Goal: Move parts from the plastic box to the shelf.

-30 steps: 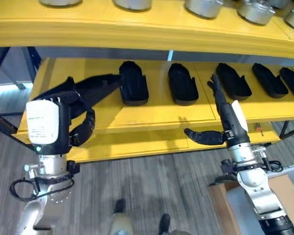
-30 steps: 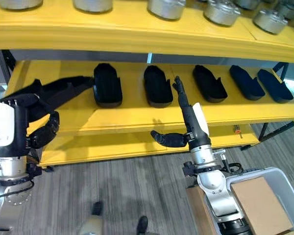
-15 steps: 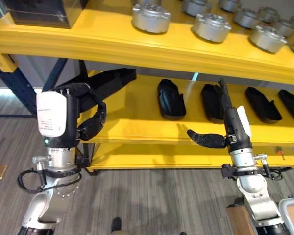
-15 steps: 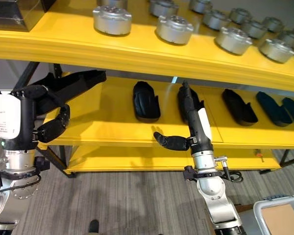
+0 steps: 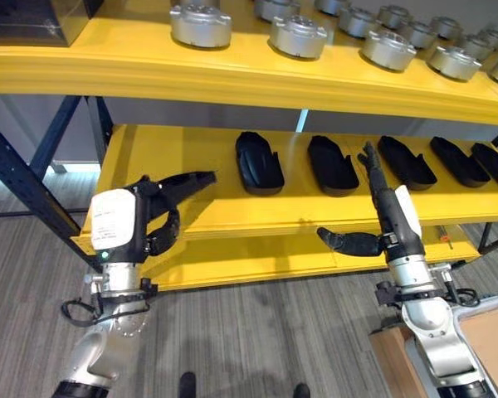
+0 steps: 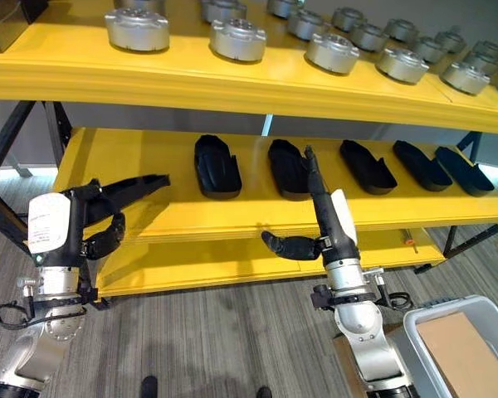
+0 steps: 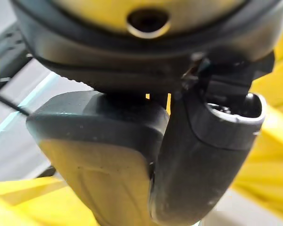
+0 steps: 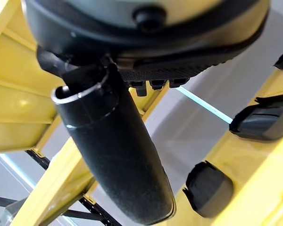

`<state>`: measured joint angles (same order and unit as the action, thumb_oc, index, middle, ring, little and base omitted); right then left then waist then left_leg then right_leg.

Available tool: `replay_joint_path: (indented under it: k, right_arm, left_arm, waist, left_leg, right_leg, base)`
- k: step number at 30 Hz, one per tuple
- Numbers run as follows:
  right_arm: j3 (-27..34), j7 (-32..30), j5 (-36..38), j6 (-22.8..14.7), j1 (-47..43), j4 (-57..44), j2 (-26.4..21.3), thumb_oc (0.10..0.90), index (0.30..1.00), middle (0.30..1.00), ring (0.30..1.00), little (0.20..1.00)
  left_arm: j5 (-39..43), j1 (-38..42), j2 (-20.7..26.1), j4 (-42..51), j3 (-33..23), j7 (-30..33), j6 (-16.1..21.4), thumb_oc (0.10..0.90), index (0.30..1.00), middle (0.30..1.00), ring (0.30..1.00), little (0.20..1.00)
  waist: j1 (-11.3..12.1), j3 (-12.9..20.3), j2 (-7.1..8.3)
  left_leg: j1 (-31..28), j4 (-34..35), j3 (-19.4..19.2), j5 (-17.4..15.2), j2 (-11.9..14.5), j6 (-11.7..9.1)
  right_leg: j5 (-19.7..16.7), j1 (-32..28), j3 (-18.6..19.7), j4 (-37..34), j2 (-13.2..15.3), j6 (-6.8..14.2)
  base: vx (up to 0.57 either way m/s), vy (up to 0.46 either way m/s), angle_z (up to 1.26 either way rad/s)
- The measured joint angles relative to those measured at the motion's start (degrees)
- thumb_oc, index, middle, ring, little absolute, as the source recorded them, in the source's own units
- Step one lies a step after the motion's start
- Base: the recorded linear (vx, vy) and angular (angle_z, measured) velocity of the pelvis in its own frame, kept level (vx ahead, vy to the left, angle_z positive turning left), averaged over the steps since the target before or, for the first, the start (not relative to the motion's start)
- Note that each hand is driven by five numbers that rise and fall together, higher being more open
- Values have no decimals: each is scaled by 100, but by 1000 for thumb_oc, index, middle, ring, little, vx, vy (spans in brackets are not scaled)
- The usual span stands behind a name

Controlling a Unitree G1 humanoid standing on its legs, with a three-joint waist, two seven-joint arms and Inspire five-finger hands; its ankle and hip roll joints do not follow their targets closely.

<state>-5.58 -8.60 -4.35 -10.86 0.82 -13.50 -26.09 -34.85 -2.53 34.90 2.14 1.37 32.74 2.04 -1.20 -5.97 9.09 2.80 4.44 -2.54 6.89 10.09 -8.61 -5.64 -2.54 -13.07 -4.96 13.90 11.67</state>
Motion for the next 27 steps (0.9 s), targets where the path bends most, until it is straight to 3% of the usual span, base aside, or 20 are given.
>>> replay_joint_path:
  k: [4, 18, 27]
  right_arm:
    - [-120, 41, 0, 7, 50, 1, -11, 900, 1000, 1000, 1000, 1000]
    - [-326, 199, 8, 6, 51, 6, -21, 900, 1000, 1000, 1000, 1000]
    - [-498, 270, 8, -5, 38, 45, -25, 900, 1000, 1000, 1000, 1000]
  left_arm:
    - [1, -4, -34, -82, -47, 39, -92, 400, 300, 300, 300, 300]
    - [-40, 516, 111, -1092, -412, 164, -533, 400, 300, 300, 300, 300]
    - [-40, 939, 237, -1621, -303, 164, -829, 400, 300, 300, 300, 300]
  waist:
    - [-9, 7, 44]
    - [-29, -5, 501]
    - [-48, -143, 640]
  left_leg:
    - [-3, 0, -16, 12, 12, -1]
    - [4, 4, -218, 33, 179, -39]
    - [2, 6, -285, 35, 206, -44]
  right_leg:
    - [-5, 13, 14, 1, -10, 0]
    - [-72, 198, 211, -2, -163, -44]
    - [-85, 248, 282, -5, -183, -60]
  base:
    - [1, -7, -2]
    - [-5, -23, -8]
    - [-9, -5, -4]
